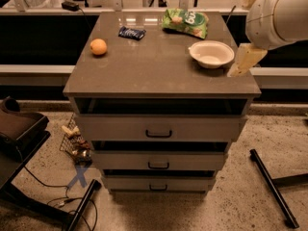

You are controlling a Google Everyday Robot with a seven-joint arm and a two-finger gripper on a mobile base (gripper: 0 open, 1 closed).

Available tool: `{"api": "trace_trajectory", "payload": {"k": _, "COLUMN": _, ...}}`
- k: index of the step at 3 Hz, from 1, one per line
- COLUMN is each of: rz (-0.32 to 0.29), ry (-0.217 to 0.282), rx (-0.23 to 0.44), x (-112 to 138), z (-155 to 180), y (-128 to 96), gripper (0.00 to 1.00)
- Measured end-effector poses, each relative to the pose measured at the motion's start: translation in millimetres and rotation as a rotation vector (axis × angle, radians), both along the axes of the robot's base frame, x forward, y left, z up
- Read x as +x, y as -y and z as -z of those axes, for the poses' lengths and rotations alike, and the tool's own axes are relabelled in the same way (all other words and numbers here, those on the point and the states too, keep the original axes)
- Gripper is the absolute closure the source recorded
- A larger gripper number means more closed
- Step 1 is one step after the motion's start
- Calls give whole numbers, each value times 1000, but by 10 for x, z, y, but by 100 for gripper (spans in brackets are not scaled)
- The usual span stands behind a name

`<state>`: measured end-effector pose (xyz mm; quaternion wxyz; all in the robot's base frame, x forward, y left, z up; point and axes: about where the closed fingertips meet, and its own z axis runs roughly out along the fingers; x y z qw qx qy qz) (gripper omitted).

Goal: Move paper bowl near orange

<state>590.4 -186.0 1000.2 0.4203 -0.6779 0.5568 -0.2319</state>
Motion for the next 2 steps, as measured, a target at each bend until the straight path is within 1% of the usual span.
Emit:
{"api": "trace_trajectory", "payload": {"k": 1, "rz": -25, "ry": 68, "rx": 96, "x": 456, "z": 289, "y": 81, "gripper": 0}}
{"api": "trace_trajectory", "payload": {"k": 2, "rz": -50, "ry": 132, "rx": 124, "x": 810, "z": 379, "y": 142, "gripper": 0}}
